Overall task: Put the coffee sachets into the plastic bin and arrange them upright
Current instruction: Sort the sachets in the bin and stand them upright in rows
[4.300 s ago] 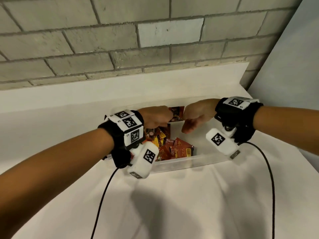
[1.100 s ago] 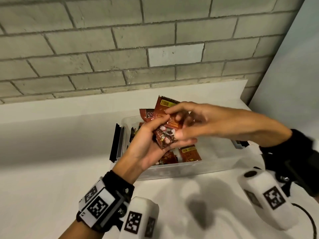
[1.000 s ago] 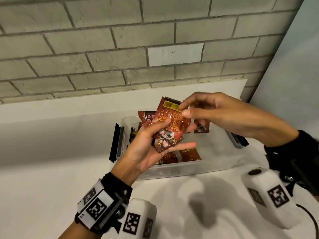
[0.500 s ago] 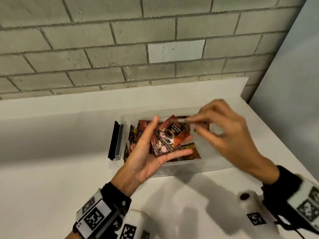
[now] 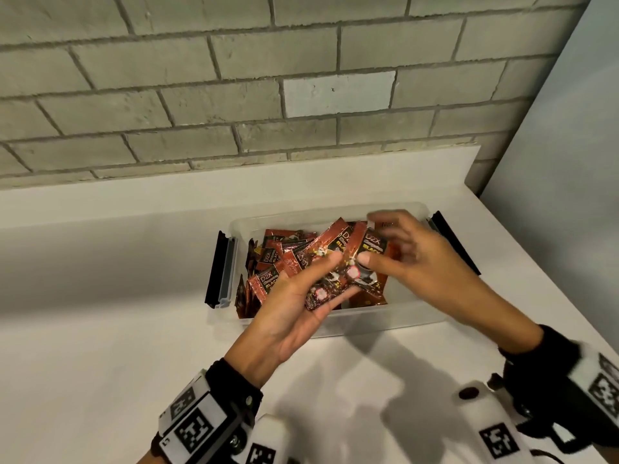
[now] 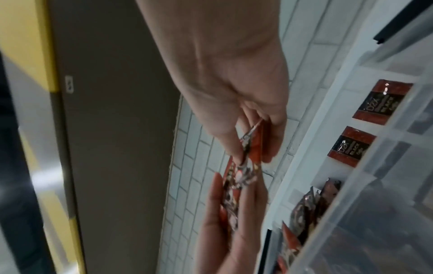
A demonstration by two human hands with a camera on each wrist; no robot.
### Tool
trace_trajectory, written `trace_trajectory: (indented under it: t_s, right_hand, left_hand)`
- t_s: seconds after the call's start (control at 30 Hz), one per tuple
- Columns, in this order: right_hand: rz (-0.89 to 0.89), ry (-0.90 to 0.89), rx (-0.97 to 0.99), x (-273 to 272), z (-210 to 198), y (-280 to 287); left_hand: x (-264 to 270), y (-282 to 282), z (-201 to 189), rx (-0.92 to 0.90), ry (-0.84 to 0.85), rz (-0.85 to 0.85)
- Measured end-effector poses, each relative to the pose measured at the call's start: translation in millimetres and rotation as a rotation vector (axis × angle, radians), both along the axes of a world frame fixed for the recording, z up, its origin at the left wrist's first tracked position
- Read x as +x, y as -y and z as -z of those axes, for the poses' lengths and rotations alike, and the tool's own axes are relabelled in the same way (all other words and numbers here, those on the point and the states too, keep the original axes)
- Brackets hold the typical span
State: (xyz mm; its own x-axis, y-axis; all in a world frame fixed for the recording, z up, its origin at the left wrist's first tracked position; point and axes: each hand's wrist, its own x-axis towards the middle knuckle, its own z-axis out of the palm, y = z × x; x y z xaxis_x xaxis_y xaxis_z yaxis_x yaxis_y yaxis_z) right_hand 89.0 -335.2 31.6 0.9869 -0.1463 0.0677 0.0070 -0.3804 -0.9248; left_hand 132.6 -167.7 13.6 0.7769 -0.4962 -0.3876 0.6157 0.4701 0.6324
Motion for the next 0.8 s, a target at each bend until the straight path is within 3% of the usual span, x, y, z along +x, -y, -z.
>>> trace_trajectory:
  t_s: [0.2,0.37,0.6,0.8]
  right_hand:
    - [-0.074,-0.14,0.29,0,-7,17]
    - [-0.054,-0.194,0.307,2,-3,24]
    - [0.008,-0.198,0.416,8,-18,48]
    - [-0.219,-0.296,0.119,12,-33,50]
  left_hand:
    - [0,1,0,-0.004,-0.041,0.015]
    - [0,4,5,0.02,-0.038,0.064]
    - [1,-1,-4,-0.119,-0.088,0.115]
    - [10,3,2,-0.021,0.018,0.216]
